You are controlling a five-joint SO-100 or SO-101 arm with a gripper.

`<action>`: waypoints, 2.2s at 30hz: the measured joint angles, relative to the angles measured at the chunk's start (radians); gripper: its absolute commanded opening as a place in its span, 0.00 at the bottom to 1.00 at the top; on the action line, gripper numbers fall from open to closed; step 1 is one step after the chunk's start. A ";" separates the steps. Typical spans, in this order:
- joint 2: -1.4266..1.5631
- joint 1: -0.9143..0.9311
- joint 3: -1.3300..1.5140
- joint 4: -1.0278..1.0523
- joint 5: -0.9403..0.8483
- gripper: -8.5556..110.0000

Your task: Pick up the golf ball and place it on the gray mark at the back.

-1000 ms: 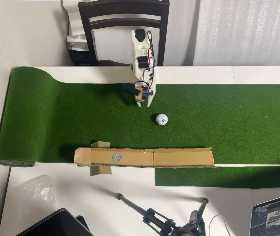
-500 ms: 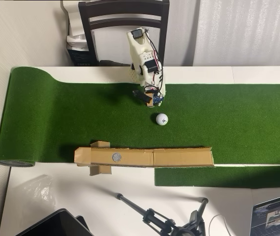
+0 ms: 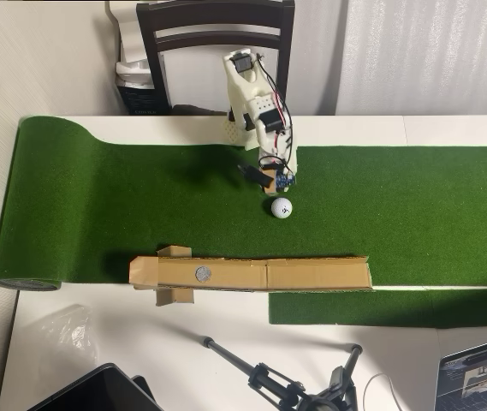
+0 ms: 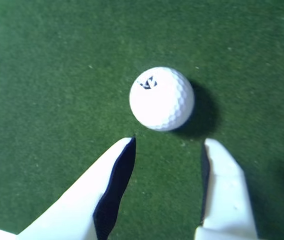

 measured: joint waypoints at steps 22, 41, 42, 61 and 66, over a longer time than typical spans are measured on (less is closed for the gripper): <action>-0.161 0.000 -0.147 0.000 0.000 0.50; -0.471 -0.110 -0.327 0.000 0.020 0.50; -0.480 -0.120 -0.327 0.000 0.028 0.50; -0.617 -0.097 -0.380 0.000 0.094 0.50; -0.617 -0.063 -0.380 0.000 0.114 0.50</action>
